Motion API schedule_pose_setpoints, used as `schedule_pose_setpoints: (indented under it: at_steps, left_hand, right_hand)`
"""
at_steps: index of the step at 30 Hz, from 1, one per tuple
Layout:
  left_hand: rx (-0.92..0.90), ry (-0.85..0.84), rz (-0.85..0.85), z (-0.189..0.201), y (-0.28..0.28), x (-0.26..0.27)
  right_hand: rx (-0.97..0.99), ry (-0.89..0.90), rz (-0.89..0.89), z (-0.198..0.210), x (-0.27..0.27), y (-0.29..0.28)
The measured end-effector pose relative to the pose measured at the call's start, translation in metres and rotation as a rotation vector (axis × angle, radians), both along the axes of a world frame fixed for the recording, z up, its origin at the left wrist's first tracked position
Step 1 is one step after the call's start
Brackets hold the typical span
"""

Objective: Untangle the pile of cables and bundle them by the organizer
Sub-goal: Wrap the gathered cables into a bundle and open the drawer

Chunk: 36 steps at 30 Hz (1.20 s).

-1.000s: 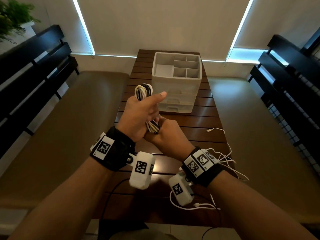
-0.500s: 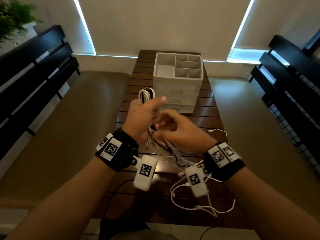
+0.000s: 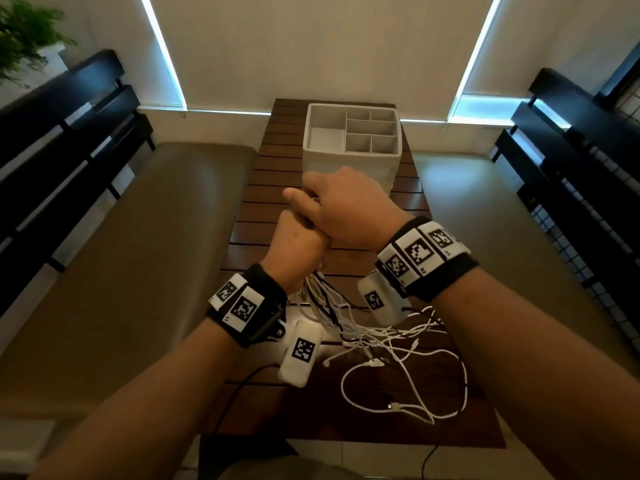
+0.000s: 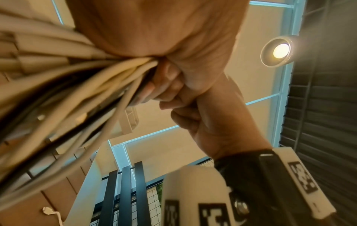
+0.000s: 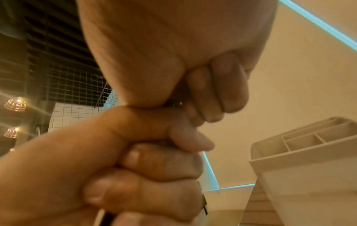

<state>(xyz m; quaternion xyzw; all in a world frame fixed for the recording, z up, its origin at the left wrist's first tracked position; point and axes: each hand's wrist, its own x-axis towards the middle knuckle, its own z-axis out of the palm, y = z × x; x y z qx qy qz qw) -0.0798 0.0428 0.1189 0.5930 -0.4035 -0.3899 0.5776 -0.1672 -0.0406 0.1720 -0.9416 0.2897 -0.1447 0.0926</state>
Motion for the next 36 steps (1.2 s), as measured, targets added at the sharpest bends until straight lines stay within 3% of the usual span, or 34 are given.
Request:
schedule_pose_setpoints:
  at_steps: [9,11,14,18,24,32,34,36]
  left_hand:
    - [0.031,0.098,0.003,0.002,0.001,0.004]
    - [0.021,0.114,-0.04,0.007,0.001,0.002]
    - [0.016,0.072,-0.079,0.005,-0.001,-0.001]
    - [-0.069,0.072,-0.087,0.0,-0.002,-0.001]
    - [0.042,-0.119,-0.05,-0.008,-0.005,-0.007]
    - [0.049,-0.097,-0.03,-0.012,-0.001,-0.007]
    - [0.04,0.012,-0.02,-0.003,-0.002,-0.008]
    - [0.018,0.193,0.031,0.009,-0.003,-0.004]
  right_hand:
    - [0.129,-0.318,0.019,-0.011,0.009,-0.001]
    - [0.341,-0.492,0.026,-0.004,0.011,0.003]
    - [0.926,-0.805,0.016,0.012,0.012,0.012]
    - [1.277,-0.826,0.017,0.017,0.007,0.014]
    - [1.099,-0.868,-0.145,0.019,0.023,0.021]
    - [1.031,-0.906,-0.202,0.011,0.028,0.023]
    - [0.822,-0.941,-0.153,0.009,0.025,0.023]
    - [0.444,-0.866,-0.147,0.006,0.018,0.019]
